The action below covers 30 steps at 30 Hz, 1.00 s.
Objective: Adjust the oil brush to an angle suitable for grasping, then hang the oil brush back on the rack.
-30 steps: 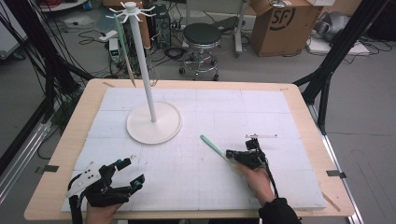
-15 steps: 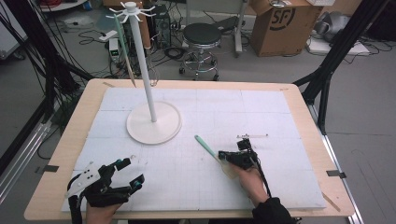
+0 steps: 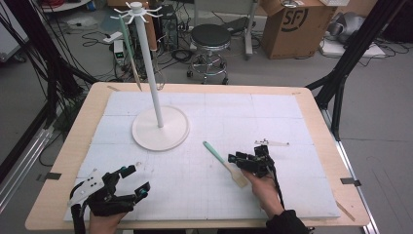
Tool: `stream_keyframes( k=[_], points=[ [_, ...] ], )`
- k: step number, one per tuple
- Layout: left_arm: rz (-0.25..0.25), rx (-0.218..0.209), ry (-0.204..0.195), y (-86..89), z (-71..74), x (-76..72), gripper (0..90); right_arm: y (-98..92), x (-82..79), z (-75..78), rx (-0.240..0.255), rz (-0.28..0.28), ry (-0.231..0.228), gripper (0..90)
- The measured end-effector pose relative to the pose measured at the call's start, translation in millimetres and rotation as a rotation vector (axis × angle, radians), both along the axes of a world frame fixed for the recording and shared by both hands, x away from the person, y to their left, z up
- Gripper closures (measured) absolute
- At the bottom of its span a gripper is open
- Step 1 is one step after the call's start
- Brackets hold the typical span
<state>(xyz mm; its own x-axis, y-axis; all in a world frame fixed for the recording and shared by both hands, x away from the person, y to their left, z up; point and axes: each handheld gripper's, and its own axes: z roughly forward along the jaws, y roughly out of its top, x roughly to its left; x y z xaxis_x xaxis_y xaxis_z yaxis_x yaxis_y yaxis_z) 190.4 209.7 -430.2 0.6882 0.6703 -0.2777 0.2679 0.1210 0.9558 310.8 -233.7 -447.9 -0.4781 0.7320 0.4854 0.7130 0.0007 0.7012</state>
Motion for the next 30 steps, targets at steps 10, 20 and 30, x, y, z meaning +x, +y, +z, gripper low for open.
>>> stream_keyframes(
  k=[10, 20, 30],
  points=[
    [0.0, 0.006, -0.001, -0.4, 0.2, 0.0, 16.8, 2.6, -0.7, 3.5, 0.014, 0.022, -0.005, 46.4],
    [0.0, 0.0, -0.002, -0.3, 0.2, 0.0, 16.7, 23.5, 10.3, 4.9, -0.041, 0.119, 0.036, 52.5],
    [-0.001, 0.003, -0.002, -0.1, -0.1, 0.5, 16.7, 31.7, 21.7, -2.6, -0.113, 0.152, 0.088, 52.1]
  ],
)
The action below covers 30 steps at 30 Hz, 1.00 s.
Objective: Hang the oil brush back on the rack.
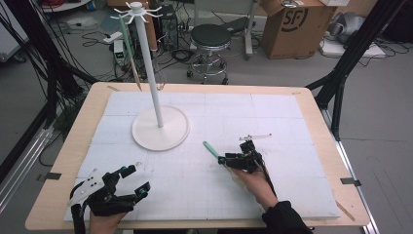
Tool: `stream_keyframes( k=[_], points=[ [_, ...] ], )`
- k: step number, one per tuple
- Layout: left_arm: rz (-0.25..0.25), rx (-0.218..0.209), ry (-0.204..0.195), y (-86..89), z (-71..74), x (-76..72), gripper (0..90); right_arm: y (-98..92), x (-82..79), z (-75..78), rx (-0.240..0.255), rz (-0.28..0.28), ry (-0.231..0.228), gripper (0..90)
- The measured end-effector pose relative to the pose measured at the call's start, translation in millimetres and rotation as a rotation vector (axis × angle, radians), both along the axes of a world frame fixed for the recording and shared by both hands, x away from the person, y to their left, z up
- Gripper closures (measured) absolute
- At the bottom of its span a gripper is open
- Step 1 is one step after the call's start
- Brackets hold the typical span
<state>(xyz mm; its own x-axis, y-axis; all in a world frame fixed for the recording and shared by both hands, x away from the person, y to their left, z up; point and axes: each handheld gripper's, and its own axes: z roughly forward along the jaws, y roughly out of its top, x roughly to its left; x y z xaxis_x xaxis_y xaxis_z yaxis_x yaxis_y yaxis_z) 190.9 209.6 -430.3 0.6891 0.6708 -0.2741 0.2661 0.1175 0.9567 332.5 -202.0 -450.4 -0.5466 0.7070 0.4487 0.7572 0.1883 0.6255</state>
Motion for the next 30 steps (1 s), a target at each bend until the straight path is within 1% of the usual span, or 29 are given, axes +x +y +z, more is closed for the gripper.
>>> stream_keyframes(
  k=[1, 3, 4, 6, 8, 10, 11, 12, 13, 16, 18, 21, 24, 26, 29, 30],
  points=[
    [0.001, 0.0, 0.001, -0.1, 0.0, 0.1, 16.7, 2.2, -0.4, 0.3, -0.022, 0.005, -0.01, 52.0],
    [0.0, -0.002, 0.002, -0.2, -0.2, 0.3, 16.7, 9.3, -2.9, 1.0, -0.09, 0.027, -0.044, 51.2],
    [0.002, -0.001, 0.003, -0.2, -0.3, 0.3, 16.7, 12.4, -4.6, 1.8, -0.112, 0.029, -0.06, 51.2],
    [0.001, 0.0, 0.002, -0.2, -0.3, 0.3, 16.7, 16.5, -5.5, 2.4, -0.134, 0.038, -0.072, 51.4],
    [0.0, 0.002, 0.002, -0.3, -0.3, 0.2, 16.7, 18.4, -5.5, 2.3, -0.141, 0.047, -0.08, 55.3],
    [-0.003, 0.004, 0.004, -0.6, -0.6, 0.5, 16.7, 21.6, -7.8, 2.7, -0.184, 0.054, -0.112, 58.4],
    [-0.002, 0.004, 0.005, -0.6, -0.7, 0.7, 16.7, 23.3, -9.1, 2.6, -0.206, 0.06, -0.131, 58.6],
    [-0.002, 0.004, 0.005, -0.7, -0.7, 0.7, 16.7, 24.9, -10.4, 2.8, -0.22, 0.063, -0.14, 59.1],
    [-0.003, 0.004, 0.005, -0.6, -0.6, 0.8, 16.7, 25.7, -10.8, 2.8, -0.228, 0.067, -0.15, 60.7],
    [-0.002, 0.004, 0.005, -0.8, -0.7, 1.1, 16.7, 25.4, -10.3, 2.6, -0.241, 0.068, -0.157, 65.6],
    [-0.002, 0.005, 0.006, -1.5, -0.9, 1.4, 16.7, 26.2, -10.6, 2.4, -0.268, 0.071, -0.178, 69.4],
    [-0.005, 0.008, 0.007, -2.1, -0.9, 1.4, 16.7, 27.8, -11.5, 2.3, -0.297, 0.084, -0.199, 71.2],
    [-0.006, 0.007, 0.005, -2.8, -0.7, 1.0, 16.7, 28.8, -12.0, 2.3, -0.315, 0.094, -0.215, 71.6],
    [-0.009, 0.008, 0.004, -2.9, -0.5, 0.8, 16.7, 28.7, -11.9, 2.1, -0.313, 0.095, -0.215, 71.7],
    [-0.01, 0.005, 0.003, -3.2, -0.3, 0.6, 16.7, 30.0, -13.0, 2.1, -0.324, 0.098, -0.224, 71.7],
    [-0.009, 0.005, 0.003, -3.0, -0.2, 0.4, 16.7, 29.0, -12.3, 2.1, -0.316, 0.097, -0.216, 71.7]
  ],
)
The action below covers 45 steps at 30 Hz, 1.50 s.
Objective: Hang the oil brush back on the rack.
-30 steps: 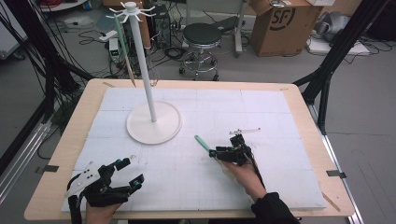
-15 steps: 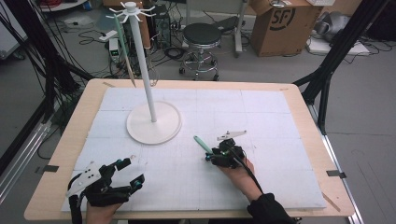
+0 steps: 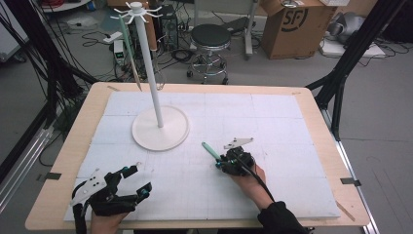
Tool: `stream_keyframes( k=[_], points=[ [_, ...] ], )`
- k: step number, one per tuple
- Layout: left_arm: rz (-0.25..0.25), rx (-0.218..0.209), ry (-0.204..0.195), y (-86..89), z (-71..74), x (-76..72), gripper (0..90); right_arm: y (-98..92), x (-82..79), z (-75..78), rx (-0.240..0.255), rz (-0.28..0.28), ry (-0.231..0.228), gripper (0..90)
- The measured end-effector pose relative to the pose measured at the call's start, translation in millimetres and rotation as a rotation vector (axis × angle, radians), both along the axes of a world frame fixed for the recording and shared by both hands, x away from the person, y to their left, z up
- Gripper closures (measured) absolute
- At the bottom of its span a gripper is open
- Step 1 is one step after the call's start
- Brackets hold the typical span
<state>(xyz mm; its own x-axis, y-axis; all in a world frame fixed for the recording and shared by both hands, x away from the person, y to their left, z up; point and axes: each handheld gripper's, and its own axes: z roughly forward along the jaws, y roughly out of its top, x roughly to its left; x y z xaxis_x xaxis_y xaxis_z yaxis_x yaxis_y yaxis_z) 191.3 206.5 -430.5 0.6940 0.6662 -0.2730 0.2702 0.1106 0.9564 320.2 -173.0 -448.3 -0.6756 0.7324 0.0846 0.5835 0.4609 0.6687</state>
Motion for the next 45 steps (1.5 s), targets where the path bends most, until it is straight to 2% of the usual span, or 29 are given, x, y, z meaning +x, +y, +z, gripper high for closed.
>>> stream_keyframes(
  k=[2, 9, 22, 29, 31, 33, 36, 38, 45],
  points=[
    [-0.001, -0.004, -0.001, 0.2, 0.1, 0.0, 16.7, -2.4, 2.3, -0.6, 0.021, 0.0, 0.015, 71.9],
    [-0.001, -0.002, 0.0, 0.0, -0.1, -0.1, 16.7, -3.9, 3.9, -0.1, 0.022, 0.0, 0.024, 77.2],
    [-0.007, -0.002, 0.002, -0.4, -0.1, -0.1, 17.0, -2.3, 3.2, 1.2, -0.011, 0.006, 0.004, 81.5],
    [-0.001, -0.006, 0.002, 1.7, -0.4, 0.4, 17.0, -1.9, 1.8, 2.6, 0.006, -0.013, 0.006, 82.5],
    [-0.002, -0.006, 0.003, 2.4, -0.6, 0.6, 17.0, -3.9, 1.3, 5.3, 0.034, -0.018, -0.005, 82.5],
    [-0.002, -0.006, 0.004, 2.4, -0.6, 0.7, 17.0, -7.6, 1.5, 9.7, 0.095, -0.022, 0.0, 82.4],
    [-0.003, -0.006, 0.002, 1.8, -0.5, 0.7, 17.0, -12.0, 0.8, 17.2, 0.162, -0.033, -0.019, 82.4],
    [-0.002, -0.005, 0.002, 1.8, -0.4, 0.7, 17.0, -12.1, -0.7, 23.2, 0.197, -0.025, -0.047, 82.4],
    [-0.001, -0.003, 0.004, 1.4, -0.5, 0.5, 17.0, -7.8, -3.7, 49.1, 0.381, 0.025, -0.161, 82.3]
  ],
)
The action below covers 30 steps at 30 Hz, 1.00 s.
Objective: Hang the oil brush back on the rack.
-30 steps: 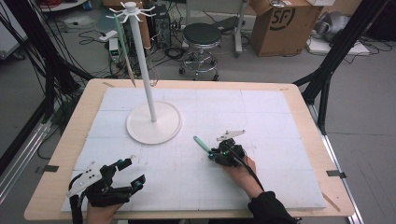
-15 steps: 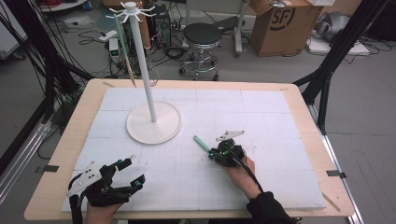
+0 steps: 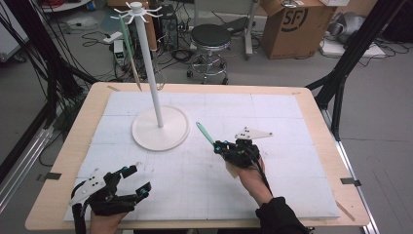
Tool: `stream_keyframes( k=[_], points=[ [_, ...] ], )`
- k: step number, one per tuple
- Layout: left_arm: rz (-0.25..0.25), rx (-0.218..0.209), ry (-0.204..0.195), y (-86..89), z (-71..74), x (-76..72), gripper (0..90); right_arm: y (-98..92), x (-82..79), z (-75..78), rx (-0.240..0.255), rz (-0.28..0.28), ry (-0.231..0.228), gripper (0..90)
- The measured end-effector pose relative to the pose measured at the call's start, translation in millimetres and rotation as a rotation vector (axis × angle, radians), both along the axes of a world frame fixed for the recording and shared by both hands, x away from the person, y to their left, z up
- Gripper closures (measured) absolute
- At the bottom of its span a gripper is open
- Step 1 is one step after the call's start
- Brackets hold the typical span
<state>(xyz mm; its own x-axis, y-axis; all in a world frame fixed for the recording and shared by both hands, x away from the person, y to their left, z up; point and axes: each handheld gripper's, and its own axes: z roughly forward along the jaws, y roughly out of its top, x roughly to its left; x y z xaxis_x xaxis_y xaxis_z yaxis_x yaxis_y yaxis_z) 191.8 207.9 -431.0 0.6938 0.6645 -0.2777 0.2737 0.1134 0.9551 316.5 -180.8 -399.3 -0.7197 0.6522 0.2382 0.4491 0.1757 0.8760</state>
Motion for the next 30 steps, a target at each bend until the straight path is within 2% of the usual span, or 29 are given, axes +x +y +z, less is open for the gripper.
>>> stream_keyframes(
  k=[5, 8, 17, 25, 30],
  points=[
    [-0.003, 0.002, 0.0, -0.2, -0.2, 0.3, 17.0, 5.2, 4.7, 20.2, 0.118, 0.023, -0.036, 82.2],
    [-0.002, -0.001, 0.0, 0.0, -0.2, 0.1, 17.0, 10.6, 7.6, 32.5, 0.17, 0.036, -0.066, 82.2],
    [-0.003, -0.007, -0.001, 0.0, 0.0, 0.0, 17.0, 29.0, 14.7, 68.7, 0.253, 0.063, -0.155, 82.2],
    [-0.005, -0.014, -0.004, 0.5, 0.3, -0.3, 17.0, 44.9, 21.3, 96.8, 0.322, 0.084, -0.203, 82.2],
    [-0.008, -0.016, -0.006, 0.4, 0.4, -0.6, 17.0, 52.2, 24.4, 107.8, 0.363, 0.096, -0.223, 82.2]
  ],
)
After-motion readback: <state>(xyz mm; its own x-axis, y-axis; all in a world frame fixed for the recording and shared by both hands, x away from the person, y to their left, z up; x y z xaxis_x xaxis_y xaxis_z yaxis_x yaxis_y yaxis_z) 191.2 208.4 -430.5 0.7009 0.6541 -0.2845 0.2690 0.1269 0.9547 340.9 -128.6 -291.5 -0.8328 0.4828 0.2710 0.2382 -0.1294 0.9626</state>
